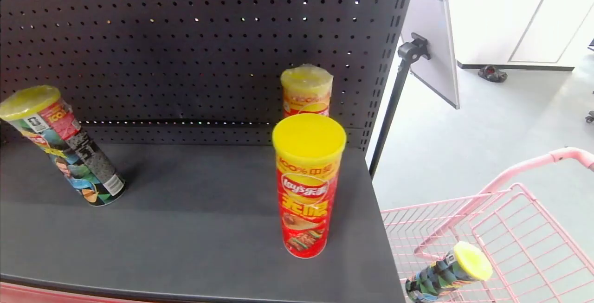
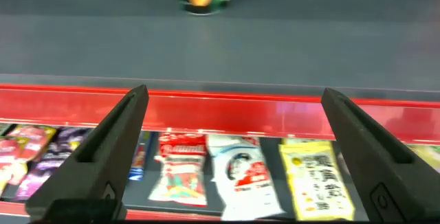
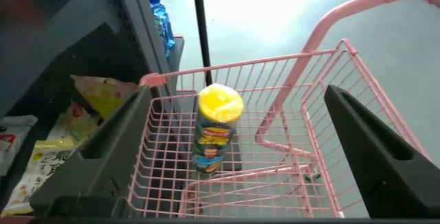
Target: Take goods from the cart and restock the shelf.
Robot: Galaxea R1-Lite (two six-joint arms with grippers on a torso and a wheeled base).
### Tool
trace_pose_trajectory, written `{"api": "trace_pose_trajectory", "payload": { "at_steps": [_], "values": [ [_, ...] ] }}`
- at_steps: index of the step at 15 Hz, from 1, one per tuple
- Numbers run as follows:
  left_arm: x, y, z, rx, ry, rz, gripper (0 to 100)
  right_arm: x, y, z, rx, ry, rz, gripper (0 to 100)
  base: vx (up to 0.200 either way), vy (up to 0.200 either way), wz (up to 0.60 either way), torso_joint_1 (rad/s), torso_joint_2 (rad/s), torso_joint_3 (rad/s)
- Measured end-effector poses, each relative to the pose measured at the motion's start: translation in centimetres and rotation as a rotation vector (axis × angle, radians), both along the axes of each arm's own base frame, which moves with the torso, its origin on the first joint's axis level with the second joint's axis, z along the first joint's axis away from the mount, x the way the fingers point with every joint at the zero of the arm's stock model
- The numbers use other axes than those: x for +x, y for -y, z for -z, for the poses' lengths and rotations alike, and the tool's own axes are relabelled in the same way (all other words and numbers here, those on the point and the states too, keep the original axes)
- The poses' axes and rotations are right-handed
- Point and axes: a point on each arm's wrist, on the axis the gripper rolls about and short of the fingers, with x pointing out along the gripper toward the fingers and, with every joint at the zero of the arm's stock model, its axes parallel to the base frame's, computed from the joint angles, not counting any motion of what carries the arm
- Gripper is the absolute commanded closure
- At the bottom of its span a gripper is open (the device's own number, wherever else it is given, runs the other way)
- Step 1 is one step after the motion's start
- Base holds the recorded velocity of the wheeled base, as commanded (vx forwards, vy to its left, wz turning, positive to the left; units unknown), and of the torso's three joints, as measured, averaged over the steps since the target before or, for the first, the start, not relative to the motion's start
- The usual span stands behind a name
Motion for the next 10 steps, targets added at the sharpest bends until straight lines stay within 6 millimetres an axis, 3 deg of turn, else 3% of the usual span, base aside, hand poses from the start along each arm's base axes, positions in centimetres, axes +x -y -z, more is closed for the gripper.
{"api": "trace_pose_trajectory", "payload": {
  "at_steps": [4,10],
  "values": [
    [0.0,0.0,0.0,-0.001,0.0,0.001,0,0.0,0.0,0.0,0.0,0.0,0.002,0,0.0,0.0,0.0,0.0,0.0,0.0],
    [0.0,0.0,0.0,-0.001,0.0,0.0,0,0.0,0.0,0.0,0.0,0.0,-0.001,0,-0.2,0.0,0.0,-0.002,0.0,0.001]
  ]
}}
